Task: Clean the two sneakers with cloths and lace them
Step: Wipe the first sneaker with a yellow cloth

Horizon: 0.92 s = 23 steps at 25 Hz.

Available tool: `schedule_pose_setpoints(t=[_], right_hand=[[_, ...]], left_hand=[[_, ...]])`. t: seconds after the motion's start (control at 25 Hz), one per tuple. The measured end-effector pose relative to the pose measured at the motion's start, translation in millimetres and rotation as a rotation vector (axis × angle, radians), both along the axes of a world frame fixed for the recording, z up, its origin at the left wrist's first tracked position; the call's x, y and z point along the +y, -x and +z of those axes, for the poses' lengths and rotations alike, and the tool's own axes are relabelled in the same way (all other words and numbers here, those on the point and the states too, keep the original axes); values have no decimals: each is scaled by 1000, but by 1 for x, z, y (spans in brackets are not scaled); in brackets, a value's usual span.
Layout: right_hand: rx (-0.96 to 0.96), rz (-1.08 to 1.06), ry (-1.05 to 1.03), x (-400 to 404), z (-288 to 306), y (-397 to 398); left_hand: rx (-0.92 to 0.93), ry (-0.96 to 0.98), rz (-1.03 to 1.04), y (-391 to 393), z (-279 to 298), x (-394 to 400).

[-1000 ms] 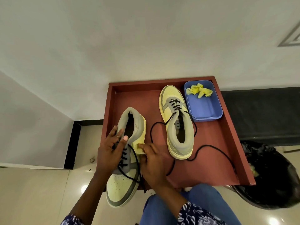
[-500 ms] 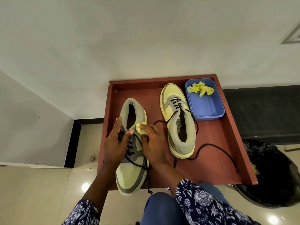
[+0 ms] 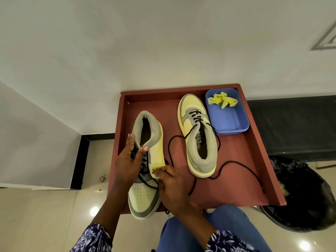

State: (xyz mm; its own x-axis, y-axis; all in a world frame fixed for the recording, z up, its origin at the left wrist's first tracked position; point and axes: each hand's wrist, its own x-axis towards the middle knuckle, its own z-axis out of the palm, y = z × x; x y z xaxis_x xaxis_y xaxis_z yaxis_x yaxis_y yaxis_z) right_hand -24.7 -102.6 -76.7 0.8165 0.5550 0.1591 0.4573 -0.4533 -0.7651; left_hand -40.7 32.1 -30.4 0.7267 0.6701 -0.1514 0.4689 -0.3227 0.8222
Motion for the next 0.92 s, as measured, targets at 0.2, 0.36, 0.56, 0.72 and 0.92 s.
schedule_pose_setpoints(t=[0.2, 0.36, 0.56, 0.72, 0.92], right_hand=[[179, -177, -93, 3, 3, -7], [345, -283, -110, 15, 12, -23], [478, -356, -98, 43, 18, -67], [558, -397, -133, 59, 20, -93], [620, -355, -176, 49, 7, -84]], left_hand=[[7, -13, -33, 1, -1, 2], [21, -33, -35, 1, -2, 4], [26, -40, -28, 0, 1, 3], [19, -22, -23, 0, 1, 5], [24, -50, -25, -1, 2, 4]])
